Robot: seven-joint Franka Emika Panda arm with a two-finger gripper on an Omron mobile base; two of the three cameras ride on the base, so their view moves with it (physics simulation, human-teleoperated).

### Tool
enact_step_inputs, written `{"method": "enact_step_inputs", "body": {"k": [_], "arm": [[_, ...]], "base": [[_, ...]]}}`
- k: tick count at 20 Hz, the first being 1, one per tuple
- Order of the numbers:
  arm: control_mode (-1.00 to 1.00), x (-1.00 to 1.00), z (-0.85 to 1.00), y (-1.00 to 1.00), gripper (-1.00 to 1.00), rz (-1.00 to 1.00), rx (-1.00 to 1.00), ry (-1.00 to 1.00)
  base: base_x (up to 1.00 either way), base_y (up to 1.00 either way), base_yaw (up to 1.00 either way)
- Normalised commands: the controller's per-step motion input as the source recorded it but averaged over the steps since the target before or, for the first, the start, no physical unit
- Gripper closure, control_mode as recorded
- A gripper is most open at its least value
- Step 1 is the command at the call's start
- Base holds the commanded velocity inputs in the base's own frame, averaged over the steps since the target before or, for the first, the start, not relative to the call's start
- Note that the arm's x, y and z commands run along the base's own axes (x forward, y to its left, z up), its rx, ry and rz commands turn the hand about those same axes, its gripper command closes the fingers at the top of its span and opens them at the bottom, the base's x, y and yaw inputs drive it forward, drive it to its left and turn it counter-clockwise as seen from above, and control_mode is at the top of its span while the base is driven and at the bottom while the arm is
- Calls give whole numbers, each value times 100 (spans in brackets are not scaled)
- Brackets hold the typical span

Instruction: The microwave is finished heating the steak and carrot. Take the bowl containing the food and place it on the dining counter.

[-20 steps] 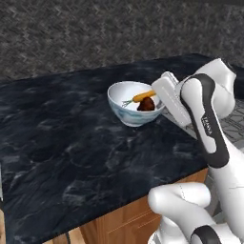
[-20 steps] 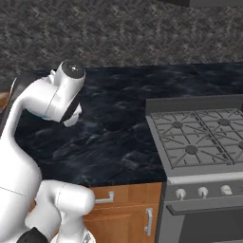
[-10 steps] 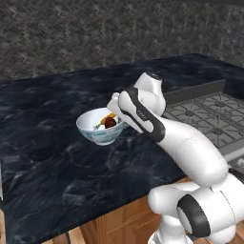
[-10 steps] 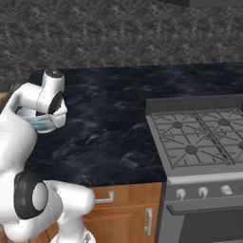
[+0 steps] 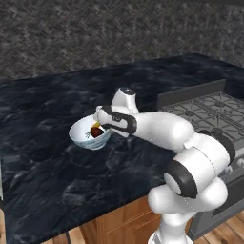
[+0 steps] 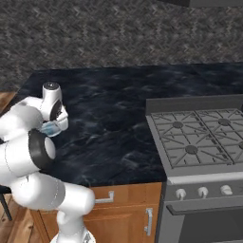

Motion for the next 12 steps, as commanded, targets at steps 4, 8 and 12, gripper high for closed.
{"method": "enact_step_inputs", "body": {"k": [4,8,12], "arm": [[-100,76,-72,27,100,0,0,0],[-100,73,-74,21,100,1,0,3],[-100,66,-68,15,100,1,0,5]], "base": [[0,0,0],[0,0,0],[0,0,0]]}}
